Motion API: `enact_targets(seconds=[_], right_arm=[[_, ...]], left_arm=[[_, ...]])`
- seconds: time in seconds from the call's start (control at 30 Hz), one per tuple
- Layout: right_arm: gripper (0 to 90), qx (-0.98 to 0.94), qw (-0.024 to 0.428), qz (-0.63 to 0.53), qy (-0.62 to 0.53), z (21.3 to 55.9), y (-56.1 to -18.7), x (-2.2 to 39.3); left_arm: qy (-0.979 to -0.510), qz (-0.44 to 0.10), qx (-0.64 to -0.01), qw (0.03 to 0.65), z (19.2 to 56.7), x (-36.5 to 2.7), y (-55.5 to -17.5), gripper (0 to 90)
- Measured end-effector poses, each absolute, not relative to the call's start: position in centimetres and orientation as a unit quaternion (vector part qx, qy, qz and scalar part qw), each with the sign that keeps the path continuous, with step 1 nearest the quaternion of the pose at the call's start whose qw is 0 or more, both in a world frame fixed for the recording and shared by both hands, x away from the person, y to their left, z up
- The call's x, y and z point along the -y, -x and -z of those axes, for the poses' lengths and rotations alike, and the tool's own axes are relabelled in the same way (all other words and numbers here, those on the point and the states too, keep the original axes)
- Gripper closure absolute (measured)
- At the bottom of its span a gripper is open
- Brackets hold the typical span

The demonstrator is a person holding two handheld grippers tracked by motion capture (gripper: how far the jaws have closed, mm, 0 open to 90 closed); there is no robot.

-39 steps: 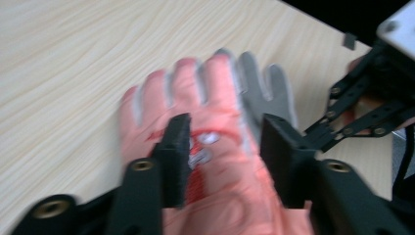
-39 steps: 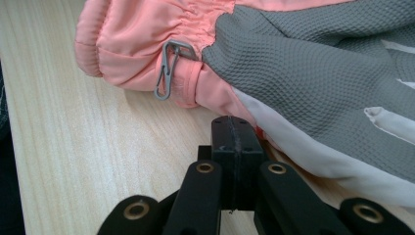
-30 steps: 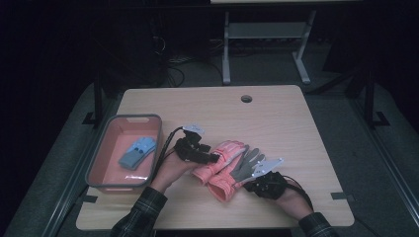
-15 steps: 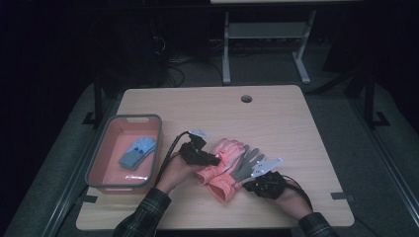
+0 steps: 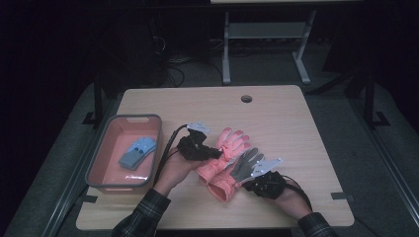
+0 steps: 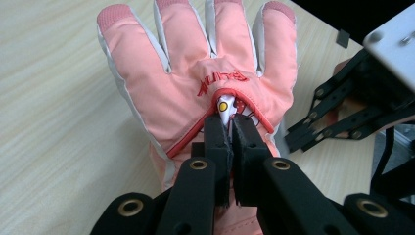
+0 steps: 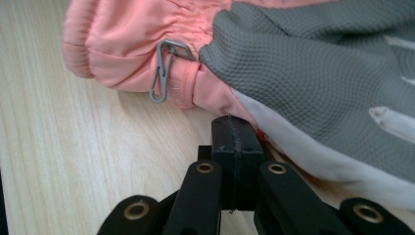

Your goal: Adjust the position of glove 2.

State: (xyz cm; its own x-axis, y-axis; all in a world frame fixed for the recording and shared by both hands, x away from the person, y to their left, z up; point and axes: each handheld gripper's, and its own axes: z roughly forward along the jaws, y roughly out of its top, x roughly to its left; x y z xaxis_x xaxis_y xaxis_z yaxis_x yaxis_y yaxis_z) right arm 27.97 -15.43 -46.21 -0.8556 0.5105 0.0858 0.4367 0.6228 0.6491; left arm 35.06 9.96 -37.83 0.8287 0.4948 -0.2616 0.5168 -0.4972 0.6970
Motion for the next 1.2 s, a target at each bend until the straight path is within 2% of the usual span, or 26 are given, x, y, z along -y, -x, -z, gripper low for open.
enact_targets(seconds=[0.13, 0.37, 0.8, 1.07, 1.2], right_arm=[[90.0, -0.896, 0.059, -0.354, -0.261, 46.1, -28.0, 14.7], [90.0, -0.894, 0.057, -0.365, -0.254, 46.2, -28.3, 12.9], [90.0, -0.879, 0.076, -0.371, -0.288, 45.4, -27.7, 16.7], [90.0, -0.858, 0.09, -0.397, -0.314, 43.3, -27.4, 19.0], [90.0, -0.84, 0.104, -0.425, -0.322, 41.6, -28.6, 19.0]], left_arm=[[-0.871, 0.002, -0.282, 0.402, 36.8, -9.0, -34.3, 86.3], [-0.882, 0.004, -0.271, 0.386, 37.3, -7.9, -34.5, 86.3], [-0.918, 0.017, -0.219, 0.332, 39.2, -5.5, -34.3, 86.4], [-0.918, 0.027, -0.206, 0.338, 40.1, -5.5, -34.4, 85.6], [-0.914, 0.03, -0.203, 0.351, 39.6, -5.9, -34.5, 79.7]])
